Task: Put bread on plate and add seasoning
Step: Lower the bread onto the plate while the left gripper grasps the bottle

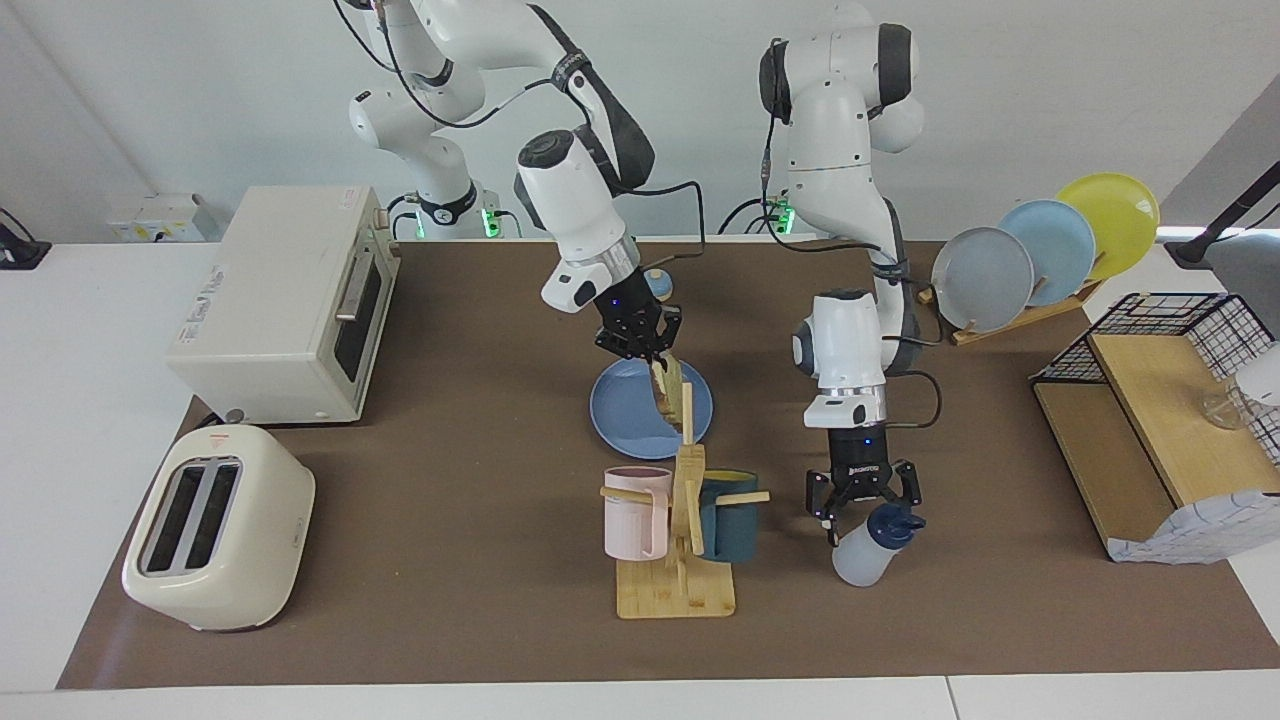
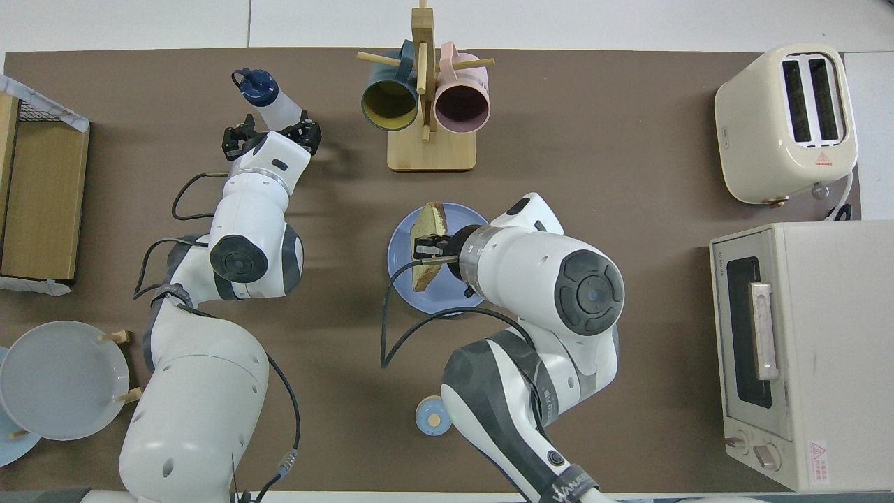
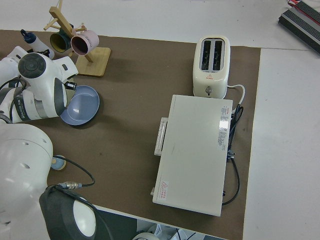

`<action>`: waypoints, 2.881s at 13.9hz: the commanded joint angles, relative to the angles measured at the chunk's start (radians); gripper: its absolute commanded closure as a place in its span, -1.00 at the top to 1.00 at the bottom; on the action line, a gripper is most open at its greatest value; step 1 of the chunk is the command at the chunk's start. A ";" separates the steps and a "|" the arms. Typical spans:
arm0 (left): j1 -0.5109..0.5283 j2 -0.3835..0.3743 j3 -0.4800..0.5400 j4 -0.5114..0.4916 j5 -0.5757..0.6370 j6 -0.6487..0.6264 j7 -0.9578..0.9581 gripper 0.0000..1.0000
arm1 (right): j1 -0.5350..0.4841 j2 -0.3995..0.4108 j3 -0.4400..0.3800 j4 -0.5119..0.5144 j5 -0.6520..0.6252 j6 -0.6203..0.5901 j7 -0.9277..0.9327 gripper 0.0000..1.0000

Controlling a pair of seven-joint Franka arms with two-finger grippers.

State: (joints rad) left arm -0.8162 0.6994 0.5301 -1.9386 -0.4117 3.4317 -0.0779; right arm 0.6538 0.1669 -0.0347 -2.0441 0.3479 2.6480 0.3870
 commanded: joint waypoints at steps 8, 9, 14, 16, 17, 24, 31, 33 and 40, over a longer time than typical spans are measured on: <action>0.058 0.121 -0.033 0.122 -0.006 0.034 -0.043 1.00 | -0.039 -0.041 -0.002 -0.131 0.026 0.063 -0.027 -1.00; 0.074 0.121 -0.036 0.125 -0.004 0.034 -0.043 1.00 | -0.045 -0.044 -0.002 -0.143 0.026 0.063 -0.027 -1.00; 0.081 0.098 -0.050 0.138 -0.004 0.018 -0.036 1.00 | -0.072 -0.055 -0.002 -0.165 0.026 0.056 -0.030 -0.21; 0.080 0.094 -0.050 0.136 -0.004 0.015 -0.036 1.00 | -0.077 -0.055 -0.002 -0.165 0.026 0.053 -0.030 1.00; 0.081 0.094 -0.050 0.136 -0.004 0.015 -0.034 1.00 | -0.082 -0.056 -0.002 -0.165 0.026 0.041 -0.030 1.00; 0.081 0.077 -0.051 0.124 0.036 -0.022 -0.022 -1.00 | -0.236 -0.049 -0.005 -0.031 0.011 -0.203 -0.247 1.00; 0.111 -0.001 -0.058 0.125 0.034 -0.161 -0.023 -1.00 | -0.186 -0.078 -0.001 -0.024 0.025 -0.240 -0.263 1.00; 0.120 -0.008 -0.056 0.132 0.040 -0.173 -0.022 -1.00 | -0.206 -0.072 -0.004 0.062 0.026 -0.415 -0.263 1.00; 0.175 -0.026 -0.055 0.289 0.201 -0.478 -0.017 -1.00 | -0.237 -0.108 -0.004 0.259 0.135 -0.859 -0.117 1.00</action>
State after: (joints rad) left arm -0.6716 0.6975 0.4925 -1.6875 -0.2454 3.0398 -0.1115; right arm 0.4139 0.0816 -0.0454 -1.7888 0.4163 1.8215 0.2116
